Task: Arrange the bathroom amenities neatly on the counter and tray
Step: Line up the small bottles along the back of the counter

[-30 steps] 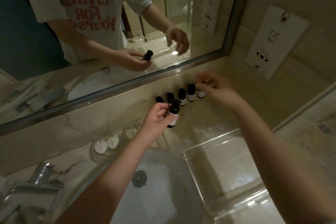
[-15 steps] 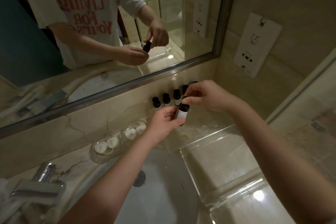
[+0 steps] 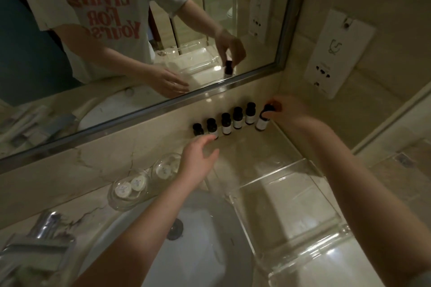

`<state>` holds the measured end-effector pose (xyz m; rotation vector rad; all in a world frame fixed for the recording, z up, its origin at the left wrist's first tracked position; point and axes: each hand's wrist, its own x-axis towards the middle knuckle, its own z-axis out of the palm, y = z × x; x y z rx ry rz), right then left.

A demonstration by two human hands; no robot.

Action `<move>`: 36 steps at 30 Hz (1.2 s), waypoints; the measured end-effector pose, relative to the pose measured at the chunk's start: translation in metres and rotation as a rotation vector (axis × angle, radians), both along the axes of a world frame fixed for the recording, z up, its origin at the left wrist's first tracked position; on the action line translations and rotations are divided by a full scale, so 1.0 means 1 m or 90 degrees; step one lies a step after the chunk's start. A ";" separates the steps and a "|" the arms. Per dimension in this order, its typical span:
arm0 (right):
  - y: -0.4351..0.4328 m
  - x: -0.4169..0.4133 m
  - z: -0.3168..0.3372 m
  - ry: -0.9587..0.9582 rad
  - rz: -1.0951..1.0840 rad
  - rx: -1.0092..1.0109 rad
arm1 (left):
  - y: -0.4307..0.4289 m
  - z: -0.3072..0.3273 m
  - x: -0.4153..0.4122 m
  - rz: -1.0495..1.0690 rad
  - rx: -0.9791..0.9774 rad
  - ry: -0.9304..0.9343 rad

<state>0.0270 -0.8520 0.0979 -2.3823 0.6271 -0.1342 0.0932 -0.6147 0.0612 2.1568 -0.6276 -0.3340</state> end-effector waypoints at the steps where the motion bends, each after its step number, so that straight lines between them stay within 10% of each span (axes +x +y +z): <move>1: -0.006 0.005 -0.007 -0.011 -0.009 -0.018 | 0.001 0.000 0.006 -0.004 0.013 -0.058; 14: -0.032 0.057 -0.041 0.025 0.031 -0.127 | -0.005 -0.005 0.040 -0.053 0.307 -0.239; 36: -0.013 0.028 -0.025 0.022 -0.029 -0.221 | 0.005 0.014 0.034 -0.065 0.337 -0.216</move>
